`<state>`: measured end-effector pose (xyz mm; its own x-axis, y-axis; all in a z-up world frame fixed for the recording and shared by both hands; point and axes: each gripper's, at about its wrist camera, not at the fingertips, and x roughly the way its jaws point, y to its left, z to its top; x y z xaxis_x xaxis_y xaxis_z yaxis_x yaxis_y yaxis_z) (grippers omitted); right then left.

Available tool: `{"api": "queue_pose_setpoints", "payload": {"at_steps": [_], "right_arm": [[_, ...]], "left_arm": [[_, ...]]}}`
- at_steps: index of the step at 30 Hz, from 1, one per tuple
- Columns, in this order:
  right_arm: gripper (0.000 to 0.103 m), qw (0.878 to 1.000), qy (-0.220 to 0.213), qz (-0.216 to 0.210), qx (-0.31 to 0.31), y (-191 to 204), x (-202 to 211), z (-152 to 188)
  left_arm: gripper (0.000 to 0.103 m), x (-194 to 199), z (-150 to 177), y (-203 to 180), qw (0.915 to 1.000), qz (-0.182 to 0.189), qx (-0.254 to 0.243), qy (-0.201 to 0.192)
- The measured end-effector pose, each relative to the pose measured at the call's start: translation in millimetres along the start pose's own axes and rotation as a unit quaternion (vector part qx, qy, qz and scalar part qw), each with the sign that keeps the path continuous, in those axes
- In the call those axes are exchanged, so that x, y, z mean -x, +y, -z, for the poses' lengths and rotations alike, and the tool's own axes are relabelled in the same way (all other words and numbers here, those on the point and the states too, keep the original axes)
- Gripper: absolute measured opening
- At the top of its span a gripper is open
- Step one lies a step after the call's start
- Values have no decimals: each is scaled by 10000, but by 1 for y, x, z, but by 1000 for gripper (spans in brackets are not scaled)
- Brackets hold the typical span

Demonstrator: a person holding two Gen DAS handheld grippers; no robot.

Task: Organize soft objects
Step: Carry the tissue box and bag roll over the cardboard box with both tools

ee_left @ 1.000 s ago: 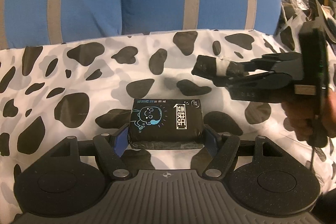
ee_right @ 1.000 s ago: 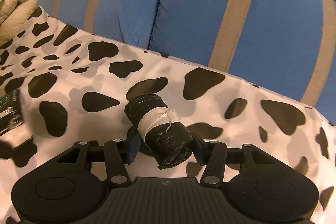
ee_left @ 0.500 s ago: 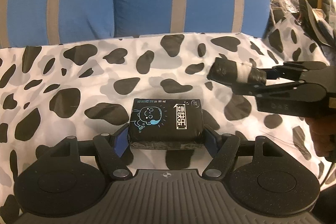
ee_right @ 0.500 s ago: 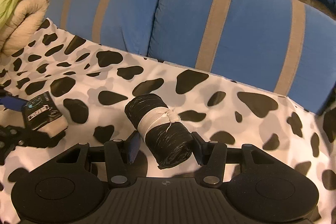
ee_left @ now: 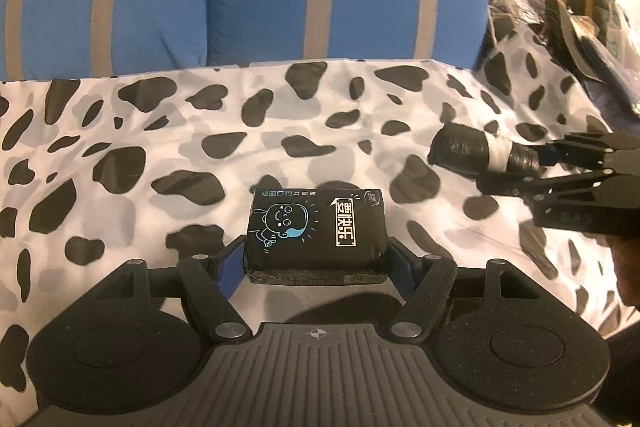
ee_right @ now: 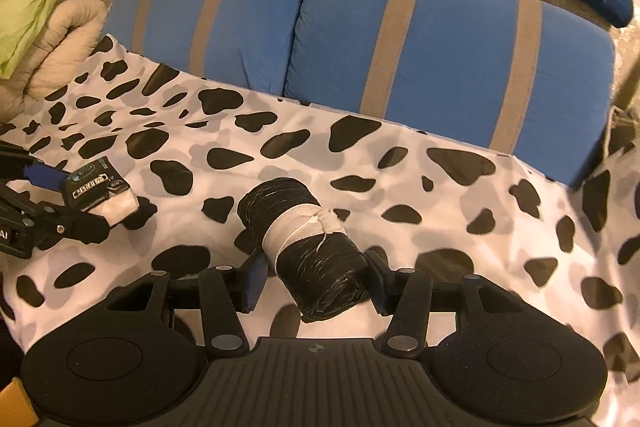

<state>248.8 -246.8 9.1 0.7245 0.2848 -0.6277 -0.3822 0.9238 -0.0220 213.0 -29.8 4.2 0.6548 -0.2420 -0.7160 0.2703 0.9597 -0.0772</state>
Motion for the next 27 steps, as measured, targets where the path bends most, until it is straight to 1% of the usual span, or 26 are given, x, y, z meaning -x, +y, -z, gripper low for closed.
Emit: {"api": "queue_pose_setpoints", "payload": {"at_steps": [8, 15, 23, 27], "right_arm": [[54, 9999, -6, 58, -140, -6, 37, 21], [54, 9996, -13, 35, -270, -9, 65, 38], [54, 9995, -32, -91, -291, 11, 96, 53], [54, 9992, -14, -164, -352, 22, 110, 60]], "left_arm": [[70, 15, 19, -15, 9999, 67, -74, 16], [70, 31, 35, -26, 9999, 143, -34, 0], [70, 50, 56, -37, 9999, 127, -84, 36], [70, 58, 65, -38, 9999, 104, -22, 36]]}}
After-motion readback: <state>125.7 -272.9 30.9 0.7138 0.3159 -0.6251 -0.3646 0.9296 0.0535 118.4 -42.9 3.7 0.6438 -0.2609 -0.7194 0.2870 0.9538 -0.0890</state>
